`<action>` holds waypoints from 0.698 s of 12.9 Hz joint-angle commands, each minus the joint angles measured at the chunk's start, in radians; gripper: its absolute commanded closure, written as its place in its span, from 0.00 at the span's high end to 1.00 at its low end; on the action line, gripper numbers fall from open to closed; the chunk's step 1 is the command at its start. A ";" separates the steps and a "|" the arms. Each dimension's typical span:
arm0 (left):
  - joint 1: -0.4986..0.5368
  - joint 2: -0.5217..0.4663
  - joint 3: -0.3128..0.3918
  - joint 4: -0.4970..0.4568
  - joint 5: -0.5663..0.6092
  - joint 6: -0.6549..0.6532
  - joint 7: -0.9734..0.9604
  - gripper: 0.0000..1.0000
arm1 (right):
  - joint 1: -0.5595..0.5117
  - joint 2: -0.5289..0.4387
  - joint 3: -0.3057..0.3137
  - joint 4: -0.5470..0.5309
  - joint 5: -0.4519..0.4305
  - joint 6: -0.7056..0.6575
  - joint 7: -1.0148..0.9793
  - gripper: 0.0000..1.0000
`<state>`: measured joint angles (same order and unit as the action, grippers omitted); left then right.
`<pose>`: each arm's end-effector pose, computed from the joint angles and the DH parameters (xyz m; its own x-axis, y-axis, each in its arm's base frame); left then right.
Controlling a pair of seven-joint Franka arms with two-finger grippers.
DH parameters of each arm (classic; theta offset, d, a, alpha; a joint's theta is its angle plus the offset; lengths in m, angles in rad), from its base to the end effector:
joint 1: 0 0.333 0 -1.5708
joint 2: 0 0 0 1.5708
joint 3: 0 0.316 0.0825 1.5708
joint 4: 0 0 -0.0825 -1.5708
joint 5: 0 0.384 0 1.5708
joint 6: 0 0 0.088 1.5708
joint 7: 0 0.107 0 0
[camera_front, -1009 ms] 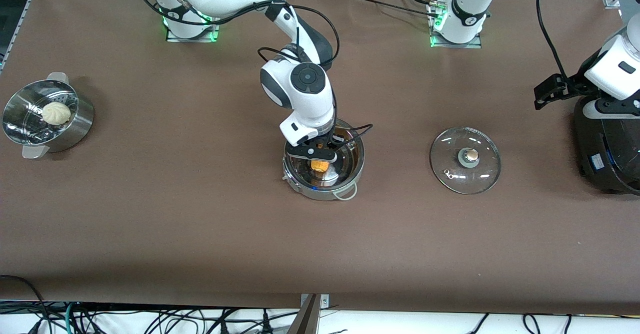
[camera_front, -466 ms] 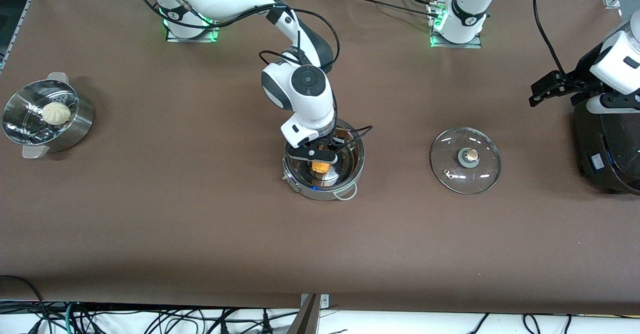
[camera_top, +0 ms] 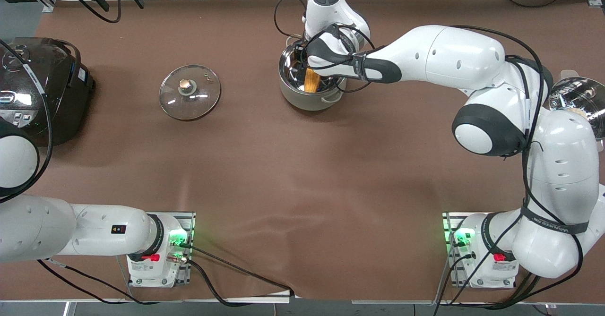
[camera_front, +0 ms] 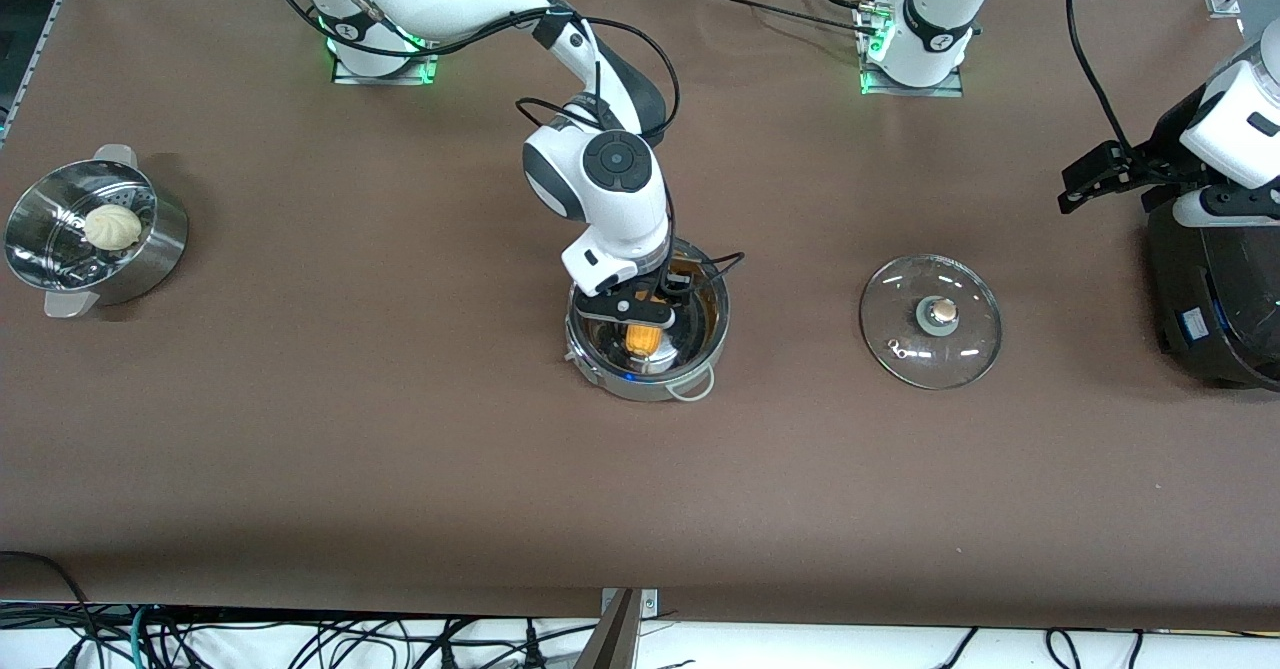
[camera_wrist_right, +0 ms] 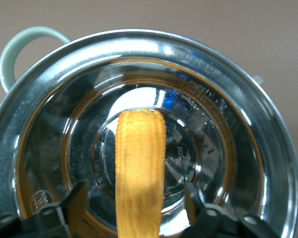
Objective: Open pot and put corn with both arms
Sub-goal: 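Lower the corn into the pot while the left gripper withdraws from the lid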
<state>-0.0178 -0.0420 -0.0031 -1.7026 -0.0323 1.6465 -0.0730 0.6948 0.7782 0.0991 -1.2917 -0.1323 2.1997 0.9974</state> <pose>0.5453 -0.0147 0.5917 0.9984 0.0545 -0.0164 0.0550 -0.9980 0.0309 0.5484 0.5242 0.2960 0.9794 -0.1688 0.1112 -0.1597 -0.9834 -0.0858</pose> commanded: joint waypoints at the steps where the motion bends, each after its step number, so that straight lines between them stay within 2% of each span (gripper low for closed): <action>1: -0.005 0.005 -0.011 0.021 0.032 -0.057 -0.002 1.00 | 0.014 0.023 -0.007 0.038 -0.049 -0.011 0.018 0.99; 5: -0.010 0.011 -0.012 0.041 0.034 -0.065 -0.002 1.00 | 0.008 -0.029 -0.010 0.038 -0.058 -0.087 -0.003 1.00; 7: -0.010 0.014 -0.012 0.043 0.034 -0.065 -0.002 1.00 | 0.003 -0.095 -0.064 0.032 -0.073 -0.162 -0.086 1.00; 9: -0.010 0.016 -0.012 0.047 0.034 -0.065 -0.004 1.00 | -0.014 -0.176 -0.137 0.032 -0.044 -0.276 -0.286 1.00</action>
<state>-0.0205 -0.0417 -0.0154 -1.6920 -0.0241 1.6053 -0.0729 0.6952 0.6924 0.0181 -1.2437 -0.1916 2.0223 0.8558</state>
